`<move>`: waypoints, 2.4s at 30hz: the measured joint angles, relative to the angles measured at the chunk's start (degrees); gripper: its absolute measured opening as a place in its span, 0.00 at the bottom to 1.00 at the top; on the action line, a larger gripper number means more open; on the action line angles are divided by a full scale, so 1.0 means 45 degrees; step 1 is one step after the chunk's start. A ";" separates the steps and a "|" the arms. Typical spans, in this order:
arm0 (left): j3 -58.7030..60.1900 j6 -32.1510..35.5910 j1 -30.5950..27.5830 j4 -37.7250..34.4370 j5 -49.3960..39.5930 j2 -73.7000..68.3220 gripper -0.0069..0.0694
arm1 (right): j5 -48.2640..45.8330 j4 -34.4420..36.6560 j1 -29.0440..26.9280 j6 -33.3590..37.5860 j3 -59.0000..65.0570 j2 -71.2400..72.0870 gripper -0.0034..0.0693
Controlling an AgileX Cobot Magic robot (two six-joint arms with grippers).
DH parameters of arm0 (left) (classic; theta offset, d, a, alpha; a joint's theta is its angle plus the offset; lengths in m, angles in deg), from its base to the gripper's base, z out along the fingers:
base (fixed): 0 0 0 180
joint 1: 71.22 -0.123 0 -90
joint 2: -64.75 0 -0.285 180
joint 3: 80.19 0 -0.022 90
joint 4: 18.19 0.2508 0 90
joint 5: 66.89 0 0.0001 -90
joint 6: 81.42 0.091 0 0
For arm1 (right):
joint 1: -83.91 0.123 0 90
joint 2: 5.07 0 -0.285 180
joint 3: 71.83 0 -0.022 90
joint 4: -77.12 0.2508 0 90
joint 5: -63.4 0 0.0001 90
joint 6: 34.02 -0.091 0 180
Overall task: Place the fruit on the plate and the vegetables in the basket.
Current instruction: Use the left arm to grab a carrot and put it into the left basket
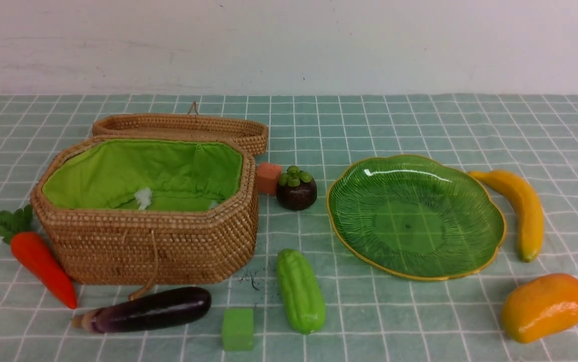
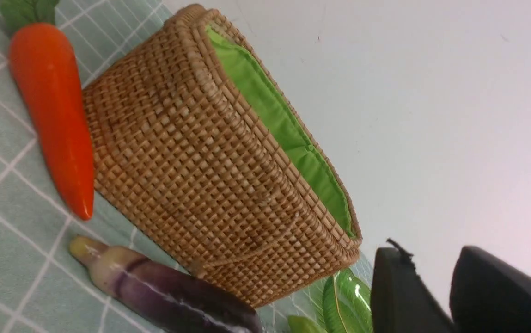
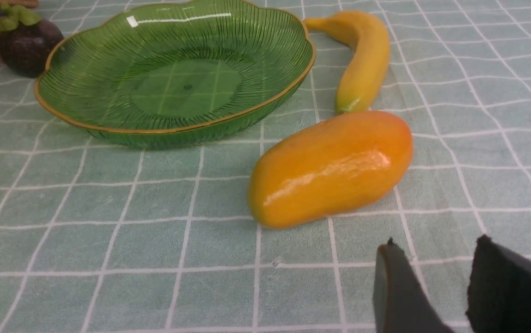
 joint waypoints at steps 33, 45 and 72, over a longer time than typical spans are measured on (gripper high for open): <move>-0.7940 0.0563 -0.1288 0.5922 -0.7538 -1.1612 0.07 | -0.9902 0.4213 0.5082 0.2333 -1.3963 -0.7585 0.06; -1.0222 0.1573 -0.4609 0.3550 -0.6313 -1.6776 0.08 | -0.9922 0.5735 0.5144 0.5693 -1.4451 -0.7980 0.06; -1.1683 0.2018 -0.4828 0.1540 -0.1654 -2.1731 0.77 | -0.9383 0.9335 0.5144 0.7317 -1.4451 -0.7980 0.07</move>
